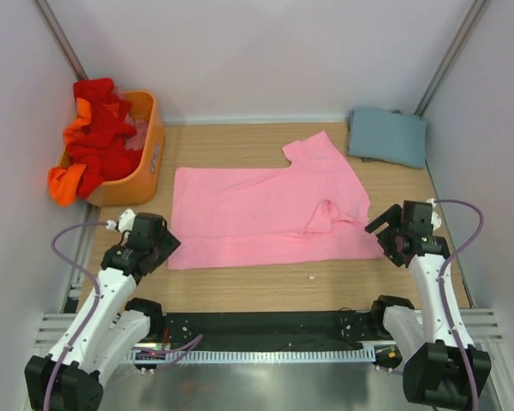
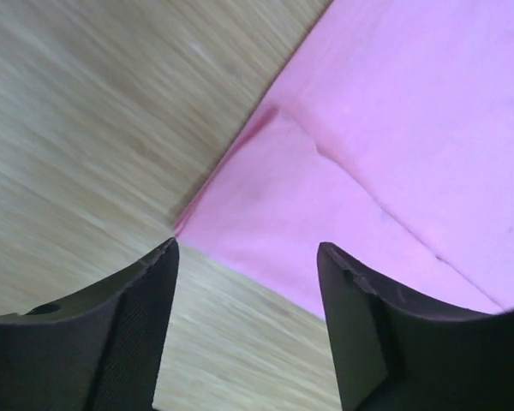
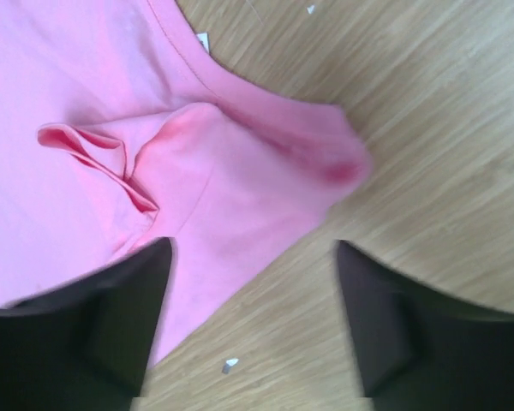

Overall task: Fold and stack the t-shirts
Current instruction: Fold the tshirt

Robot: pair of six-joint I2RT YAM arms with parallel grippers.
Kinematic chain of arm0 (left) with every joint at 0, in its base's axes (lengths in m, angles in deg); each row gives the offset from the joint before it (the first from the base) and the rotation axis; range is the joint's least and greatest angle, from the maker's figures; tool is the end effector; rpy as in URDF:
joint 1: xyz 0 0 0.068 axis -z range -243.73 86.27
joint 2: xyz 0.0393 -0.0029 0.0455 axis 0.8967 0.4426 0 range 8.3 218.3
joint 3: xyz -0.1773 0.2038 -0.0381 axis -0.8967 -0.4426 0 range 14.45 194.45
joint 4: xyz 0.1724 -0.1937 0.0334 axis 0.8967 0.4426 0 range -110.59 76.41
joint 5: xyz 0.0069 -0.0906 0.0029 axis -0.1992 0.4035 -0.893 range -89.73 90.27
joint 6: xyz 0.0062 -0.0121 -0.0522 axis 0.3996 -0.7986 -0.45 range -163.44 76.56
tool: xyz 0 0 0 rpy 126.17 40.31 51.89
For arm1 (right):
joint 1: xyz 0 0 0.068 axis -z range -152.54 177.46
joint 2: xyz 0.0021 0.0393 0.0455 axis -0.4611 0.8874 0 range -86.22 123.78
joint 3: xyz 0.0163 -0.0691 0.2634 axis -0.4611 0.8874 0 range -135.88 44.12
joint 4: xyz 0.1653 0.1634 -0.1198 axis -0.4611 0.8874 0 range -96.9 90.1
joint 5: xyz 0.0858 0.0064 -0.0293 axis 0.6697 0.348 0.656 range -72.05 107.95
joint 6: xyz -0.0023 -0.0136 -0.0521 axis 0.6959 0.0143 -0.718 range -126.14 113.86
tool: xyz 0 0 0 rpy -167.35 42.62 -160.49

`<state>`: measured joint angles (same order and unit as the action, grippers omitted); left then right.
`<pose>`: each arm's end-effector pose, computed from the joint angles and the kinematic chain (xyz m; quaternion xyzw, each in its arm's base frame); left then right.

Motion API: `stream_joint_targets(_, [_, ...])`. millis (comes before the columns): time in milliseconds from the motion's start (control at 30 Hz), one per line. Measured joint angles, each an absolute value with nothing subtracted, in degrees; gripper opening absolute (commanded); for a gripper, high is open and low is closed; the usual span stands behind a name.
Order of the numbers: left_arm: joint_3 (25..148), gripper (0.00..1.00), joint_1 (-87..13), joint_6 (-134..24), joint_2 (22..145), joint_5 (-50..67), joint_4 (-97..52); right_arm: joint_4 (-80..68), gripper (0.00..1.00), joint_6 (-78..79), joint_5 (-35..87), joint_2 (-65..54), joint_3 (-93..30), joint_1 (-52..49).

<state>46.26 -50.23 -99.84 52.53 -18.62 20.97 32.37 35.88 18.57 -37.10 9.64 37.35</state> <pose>0.1450 -0.0228 0.2165 -0.3903 0.8546 -0.0467 0.3394 0.1617 -0.0279 0.2206 0.4147 0.8556 0.0906 0.2962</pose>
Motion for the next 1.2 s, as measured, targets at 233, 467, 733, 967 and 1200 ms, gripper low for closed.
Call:
stream_joint_targets(233, [61.58,1.00,-49.92,-96.93,51.28,-13.84,32.83,38.79,0.98,34.66,16.98,-38.26,1.57,37.39])
stream_joint_targets(467, [72.38,1.00,-49.90,-83.25,52.90,-11.19,33.18,33.53,0.65,30.59,25.92,-36.33,-0.20,35.64])
stream_joint_targets(733, [64.38,1.00,-49.86,-76.93,55.72,-5.53,30.39,26.62,0.48,29.30,26.20,-21.32,0.77,18.86])
stream_joint_targets(967, [64.32,1.00,-50.54,-75.45,55.45,-4.59,28.31,22.03,0.48,29.30,24.45,-11.29,1.66,17.02])
stream_joint_targets(1200, [64.32,1.00,-50.65,-74.68,55.43,-4.02,27.81,17.66,0.47,29.30,23.56,-5.89,1.64,17.02])
